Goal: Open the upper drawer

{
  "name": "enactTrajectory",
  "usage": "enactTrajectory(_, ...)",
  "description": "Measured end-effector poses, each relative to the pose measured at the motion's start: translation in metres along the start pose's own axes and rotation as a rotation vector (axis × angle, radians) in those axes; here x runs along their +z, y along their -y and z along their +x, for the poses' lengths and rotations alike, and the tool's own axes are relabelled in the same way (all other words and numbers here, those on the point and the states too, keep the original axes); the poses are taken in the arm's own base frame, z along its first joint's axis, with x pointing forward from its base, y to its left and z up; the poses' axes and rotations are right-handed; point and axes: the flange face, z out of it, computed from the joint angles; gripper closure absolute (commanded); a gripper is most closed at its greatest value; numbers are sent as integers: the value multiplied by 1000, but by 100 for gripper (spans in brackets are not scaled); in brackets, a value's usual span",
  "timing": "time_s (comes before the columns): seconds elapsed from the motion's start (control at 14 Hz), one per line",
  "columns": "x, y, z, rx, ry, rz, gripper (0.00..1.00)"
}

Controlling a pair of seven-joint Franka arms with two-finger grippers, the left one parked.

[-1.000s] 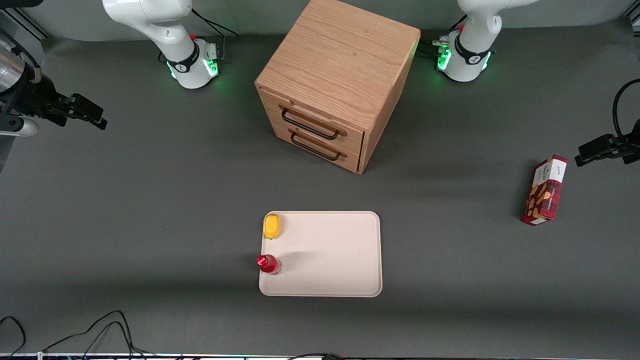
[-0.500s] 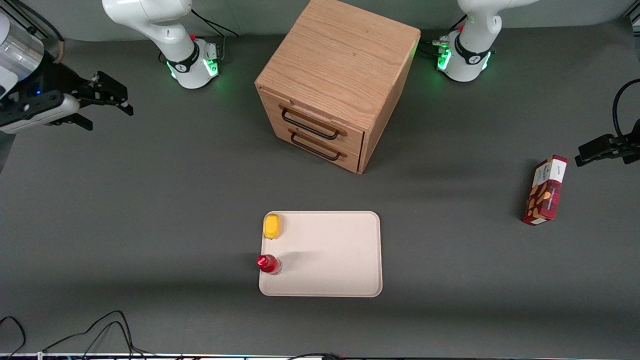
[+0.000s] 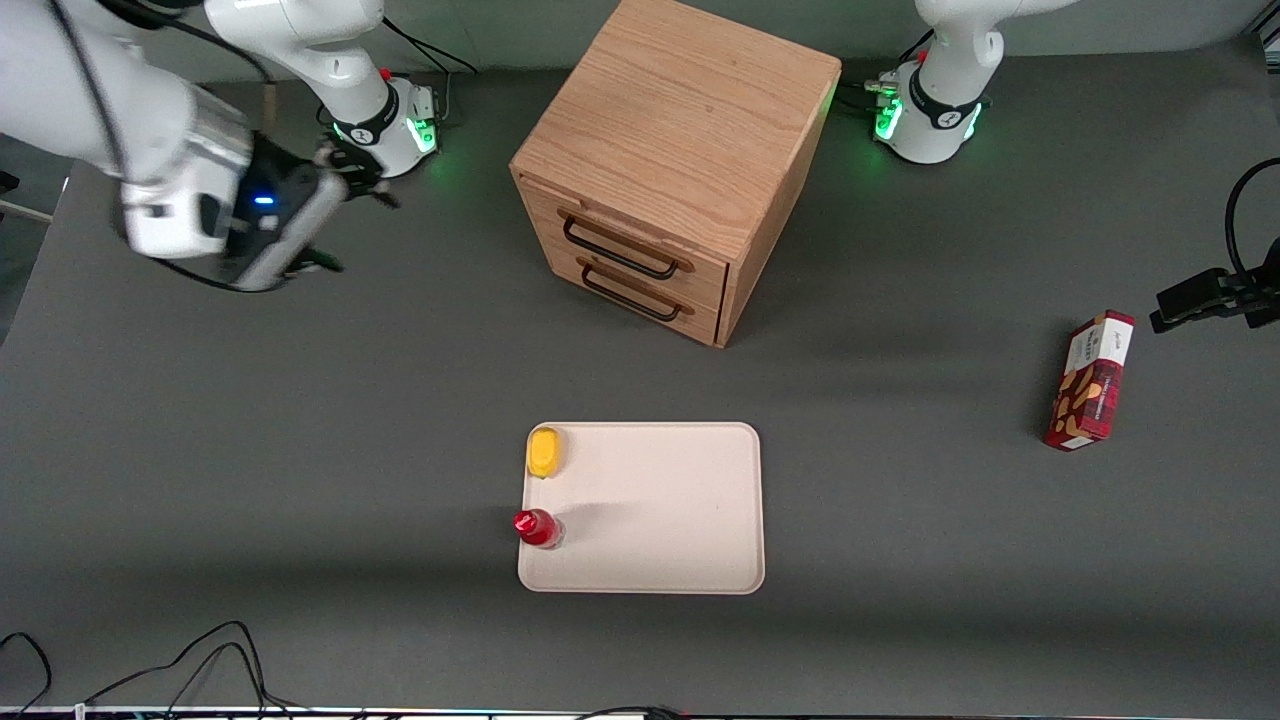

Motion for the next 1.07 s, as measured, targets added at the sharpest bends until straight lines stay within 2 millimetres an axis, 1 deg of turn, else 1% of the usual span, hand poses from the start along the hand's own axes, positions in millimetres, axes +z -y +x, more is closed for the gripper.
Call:
enactTrajectory(0.14,42,23,28,-91,50,50,0)
enactTrajectory(0.29,79,34,53,-139,68,83,0)
enactTrajectory(0.5,134,33,84,-171,84,140,0)
enactTrajectory(0.71,186,21,106,-170,95,199,0)
enactTrajectory(0.79,201,19,112,-170,99,216,0)
enactTrajectory(0.93,225,23,121,-178,102,234,0)
enactTrajectory(1.07,236,29,125,-188,111,243,0)
